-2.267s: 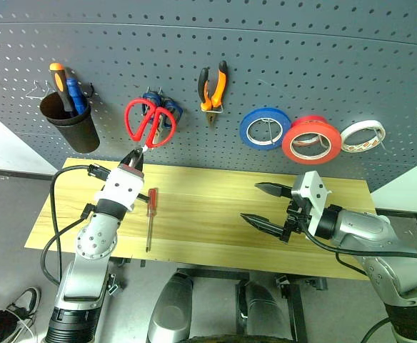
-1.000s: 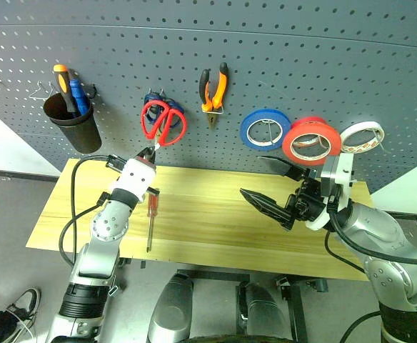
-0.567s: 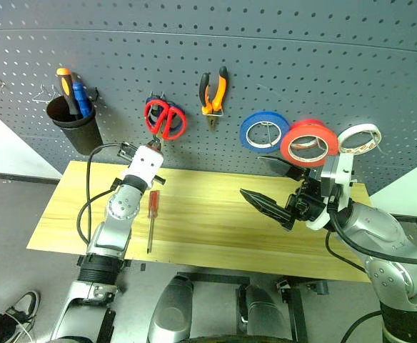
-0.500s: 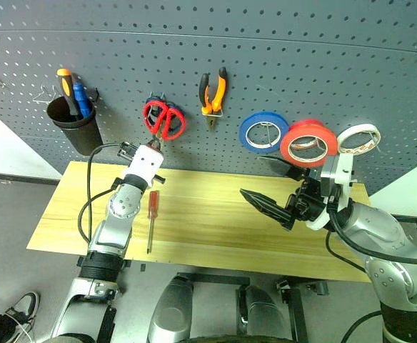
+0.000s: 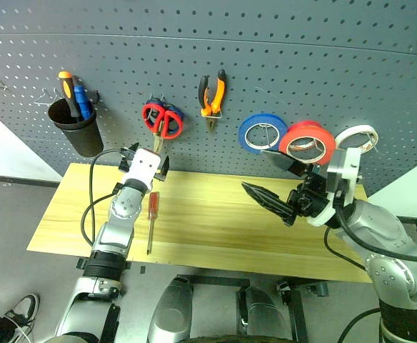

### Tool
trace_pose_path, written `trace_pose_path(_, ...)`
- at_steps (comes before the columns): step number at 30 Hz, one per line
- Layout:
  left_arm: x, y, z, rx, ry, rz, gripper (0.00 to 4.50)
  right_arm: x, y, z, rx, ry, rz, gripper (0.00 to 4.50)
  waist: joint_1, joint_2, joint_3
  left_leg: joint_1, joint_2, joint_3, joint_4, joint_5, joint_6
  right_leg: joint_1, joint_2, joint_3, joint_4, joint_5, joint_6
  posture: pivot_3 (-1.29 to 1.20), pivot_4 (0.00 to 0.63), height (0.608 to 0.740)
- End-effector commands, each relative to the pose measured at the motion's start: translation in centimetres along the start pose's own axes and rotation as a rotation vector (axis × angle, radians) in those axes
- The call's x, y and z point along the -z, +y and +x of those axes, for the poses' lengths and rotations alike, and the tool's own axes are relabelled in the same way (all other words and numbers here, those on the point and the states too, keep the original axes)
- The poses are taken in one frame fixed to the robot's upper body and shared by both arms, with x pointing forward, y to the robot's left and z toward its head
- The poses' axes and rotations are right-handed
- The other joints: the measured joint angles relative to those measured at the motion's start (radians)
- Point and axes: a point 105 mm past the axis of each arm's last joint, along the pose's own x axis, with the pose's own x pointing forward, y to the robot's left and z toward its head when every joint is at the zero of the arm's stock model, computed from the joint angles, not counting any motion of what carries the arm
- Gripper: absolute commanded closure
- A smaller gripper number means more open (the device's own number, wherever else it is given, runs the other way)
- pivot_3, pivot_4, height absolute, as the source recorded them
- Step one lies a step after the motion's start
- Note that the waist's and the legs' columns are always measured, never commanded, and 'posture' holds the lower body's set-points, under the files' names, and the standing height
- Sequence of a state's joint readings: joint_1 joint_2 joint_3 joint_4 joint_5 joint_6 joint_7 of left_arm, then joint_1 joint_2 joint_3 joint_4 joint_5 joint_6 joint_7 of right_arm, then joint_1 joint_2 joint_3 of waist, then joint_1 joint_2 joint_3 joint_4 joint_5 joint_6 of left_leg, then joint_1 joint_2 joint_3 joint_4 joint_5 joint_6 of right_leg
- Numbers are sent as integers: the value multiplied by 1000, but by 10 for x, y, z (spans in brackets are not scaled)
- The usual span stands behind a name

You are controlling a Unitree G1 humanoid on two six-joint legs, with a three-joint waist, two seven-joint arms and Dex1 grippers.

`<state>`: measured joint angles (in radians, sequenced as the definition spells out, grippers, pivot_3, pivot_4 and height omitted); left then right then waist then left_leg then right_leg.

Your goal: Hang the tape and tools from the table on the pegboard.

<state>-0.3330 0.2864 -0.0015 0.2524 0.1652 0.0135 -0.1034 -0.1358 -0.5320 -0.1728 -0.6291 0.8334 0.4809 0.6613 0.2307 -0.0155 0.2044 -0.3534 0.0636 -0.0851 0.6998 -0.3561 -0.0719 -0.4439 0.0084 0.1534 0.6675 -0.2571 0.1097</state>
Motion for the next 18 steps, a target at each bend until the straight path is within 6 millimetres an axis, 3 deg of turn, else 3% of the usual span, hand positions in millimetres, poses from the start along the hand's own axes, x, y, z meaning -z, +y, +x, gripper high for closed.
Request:
trace_pose_path(1, 3, 20, -14, -35, 14, 7, 37, -21, 12, 3, -53, -64, -27, 0, 2, 0, -1, 0, 0, 0, 0, 0, 0, 0, 0, 0, 0, 0, 0, 285, 121, 677)
trace_pose_path(5, 30, 22, -30, -24, 137, -51, 37, -10, 19, 2, -76, -5, -15, 0, 6, 0, -6, 0, 0, 0, 0, 0, 0, 0, 0, 0, 1, 0, 0, 292, 125, 677)
trace_pose_path(8, 50, 13, -39, 13, 249, -125, 37, 3, 24, -1, -96, 64, -15, 0, 5, 0, -8, 0, 0, 0, 1, 0, 0, 1, 0, 0, 0, 0, -1, 292, 128, 677)
trace_pose_path(13, 80, -8, -48, 94, 492, -273, 37, 7, 25, -3, -109, 88, -17, 0, 0, -1, -9, 2, 0, 0, 1, 0, 0, 2, 0, 0, 2, -1, -3, 299, 129, 677)
trace_pose_path(18, 90, -25, -47, 163, 634, -331, 37, 7, 26, -1, -116, 89, -15, 0, -1, -1, -9, 3, 0, -1, 1, 0, 0, 2, 1, 0, 2, -2, -3, 297, 130, 677)
